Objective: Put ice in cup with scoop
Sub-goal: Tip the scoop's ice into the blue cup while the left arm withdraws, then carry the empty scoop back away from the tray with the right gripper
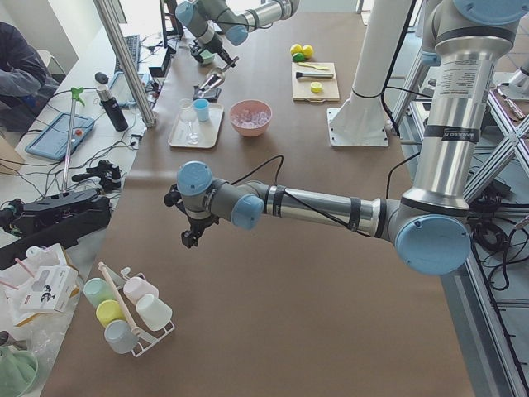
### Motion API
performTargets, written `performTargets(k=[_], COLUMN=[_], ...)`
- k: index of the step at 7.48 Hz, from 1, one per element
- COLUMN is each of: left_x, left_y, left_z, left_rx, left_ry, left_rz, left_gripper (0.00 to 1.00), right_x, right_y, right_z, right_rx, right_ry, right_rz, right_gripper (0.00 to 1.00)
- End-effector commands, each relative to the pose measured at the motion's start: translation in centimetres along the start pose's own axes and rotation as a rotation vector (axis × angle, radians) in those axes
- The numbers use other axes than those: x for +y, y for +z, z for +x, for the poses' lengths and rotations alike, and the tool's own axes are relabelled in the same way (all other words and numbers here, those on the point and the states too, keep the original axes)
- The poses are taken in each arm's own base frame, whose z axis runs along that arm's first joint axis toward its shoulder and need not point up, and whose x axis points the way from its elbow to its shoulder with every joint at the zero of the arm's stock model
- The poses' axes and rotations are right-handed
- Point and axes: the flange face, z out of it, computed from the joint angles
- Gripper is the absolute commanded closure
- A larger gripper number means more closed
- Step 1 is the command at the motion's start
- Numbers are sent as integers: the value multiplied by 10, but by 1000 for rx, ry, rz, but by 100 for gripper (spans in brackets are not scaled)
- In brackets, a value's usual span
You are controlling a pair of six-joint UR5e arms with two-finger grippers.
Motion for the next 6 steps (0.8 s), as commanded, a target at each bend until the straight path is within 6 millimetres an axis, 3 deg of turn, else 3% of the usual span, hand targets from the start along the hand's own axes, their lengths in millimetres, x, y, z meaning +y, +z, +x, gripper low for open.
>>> performTargets(k=[1, 2, 3, 5, 6], left_x=[55, 72, 88, 91, 91], left_y=[-25, -27, -22, -21, -20], left_z=[-64, -73, -73, -74, -74], left_rx=[104, 106, 104, 96, 91], left_ry=[-417, -692, -733, -759, -812], left_rz=[-35, -68, -71, -76, -82], left_gripper=[1, 1, 1, 1, 1], right_x=[3, 4, 6, 22, 39], right_y=[0, 0, 0, -7, -14], right_z=[0, 0, 0, 8, 45], right_rx=[7, 13, 16, 51, 56], right_ry=[-22, -28, -41, -62, -35], right_rz=[-59, -69, -70, -27, 16], right_gripper=[100, 100, 100, 100, 100])
